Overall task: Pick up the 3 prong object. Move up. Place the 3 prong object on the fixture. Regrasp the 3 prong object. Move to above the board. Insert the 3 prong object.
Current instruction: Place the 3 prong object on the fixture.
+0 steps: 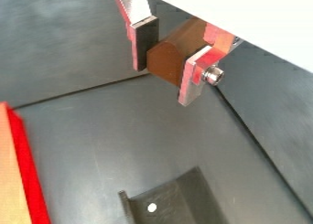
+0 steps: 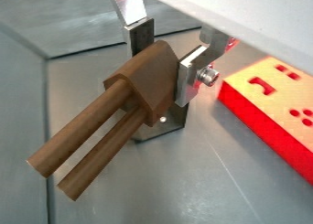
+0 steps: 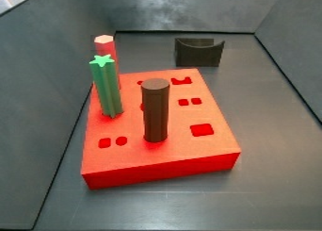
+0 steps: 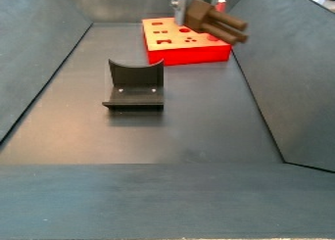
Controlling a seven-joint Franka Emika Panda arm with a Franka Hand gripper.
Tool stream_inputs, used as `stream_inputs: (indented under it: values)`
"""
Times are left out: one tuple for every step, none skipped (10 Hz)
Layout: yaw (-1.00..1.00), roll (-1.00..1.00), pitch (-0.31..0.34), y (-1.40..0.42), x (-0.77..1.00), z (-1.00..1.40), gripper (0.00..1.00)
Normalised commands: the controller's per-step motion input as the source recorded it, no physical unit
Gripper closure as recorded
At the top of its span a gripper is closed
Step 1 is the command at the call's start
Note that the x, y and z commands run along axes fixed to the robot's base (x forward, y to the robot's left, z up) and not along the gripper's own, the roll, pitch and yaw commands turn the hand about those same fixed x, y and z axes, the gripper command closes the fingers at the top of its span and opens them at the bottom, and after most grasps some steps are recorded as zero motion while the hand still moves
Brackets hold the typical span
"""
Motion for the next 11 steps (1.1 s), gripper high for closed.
stream_inputs:
  values:
    - [-1.00,-0.01,0.258,-0.05,0.99,0.06,1.00]
    - [-1.00,0.00,0.280,-0.03,0.92,0.04,1.00]
    - [-1.00,0.00,0.320,-0.01,0.83,0.02,1.00]
    - [-0.75,0.01,0.303,0.00,0.71,0.01,1.00]
    - [-0.53,0.02,0.267,0.00,0.63,0.01,1.00]
    - [-0.35,0.02,0.230,0.00,0.54,0.01,1.00]
    - [-0.19,0.02,0.196,0.01,0.42,0.00,1.00]
    - [-0.13,0.02,0.181,0.01,0.32,0.01,1.00]
    - [-0.09,0.02,0.170,0.01,0.23,0.00,1.00]
    - [-0.03,-1.00,-0.067,-0.51,0.85,-0.13,1.00]
    - [-0.03,-1.00,-0.068,-0.45,0.74,-0.12,1.00]
